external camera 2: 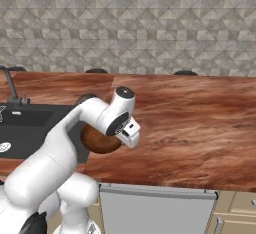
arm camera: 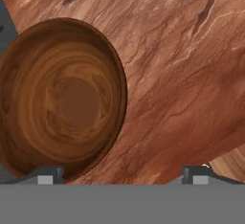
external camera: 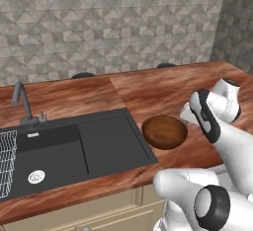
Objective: Pick the cup and bowl from the counter and place them on the counter next to the sink.
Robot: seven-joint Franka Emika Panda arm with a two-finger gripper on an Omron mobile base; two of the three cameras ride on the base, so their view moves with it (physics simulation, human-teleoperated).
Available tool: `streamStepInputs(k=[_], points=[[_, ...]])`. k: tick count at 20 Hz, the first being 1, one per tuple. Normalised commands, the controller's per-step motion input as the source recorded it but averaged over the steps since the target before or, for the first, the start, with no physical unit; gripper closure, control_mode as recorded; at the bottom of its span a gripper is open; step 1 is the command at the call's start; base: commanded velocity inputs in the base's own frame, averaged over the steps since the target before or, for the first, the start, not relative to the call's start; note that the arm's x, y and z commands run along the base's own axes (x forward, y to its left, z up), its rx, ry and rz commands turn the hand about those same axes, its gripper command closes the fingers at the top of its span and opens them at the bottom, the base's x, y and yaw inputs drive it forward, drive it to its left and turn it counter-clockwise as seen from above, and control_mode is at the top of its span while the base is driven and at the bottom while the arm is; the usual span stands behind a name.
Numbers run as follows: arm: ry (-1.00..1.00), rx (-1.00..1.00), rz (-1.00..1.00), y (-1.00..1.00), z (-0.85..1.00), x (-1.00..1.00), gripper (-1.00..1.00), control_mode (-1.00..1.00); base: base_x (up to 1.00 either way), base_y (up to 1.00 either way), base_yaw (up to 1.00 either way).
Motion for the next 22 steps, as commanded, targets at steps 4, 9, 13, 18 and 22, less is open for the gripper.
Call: streamStepInputs(k=[4, 9, 13, 18, 22], points=[[0.00, 0.00, 0.05, 0.29, 0.34, -0.73, -1.00, -1.00, 0.00, 0.00, 0.00], [0.00, -0.04, 0.10, 0.23, 0.50, -0.74, -1.00, -1.00, 0.00, 0.00, 0.00], [0.00, -0.05, 0.12, 0.32, 0.58, -0.77, -1.00, -1.00, 0.00, 0.00, 0.00], [-0.04, -0.01, 0.18, 0.29, 0.43, -0.80, -1.00, -1.00, 0.00, 0.00, 0.00], [-0.09, 0.00, 0.21, 0.31, 0.16, -0.74, -1.00, -1.00, 0.00, 0.00, 0.00]])
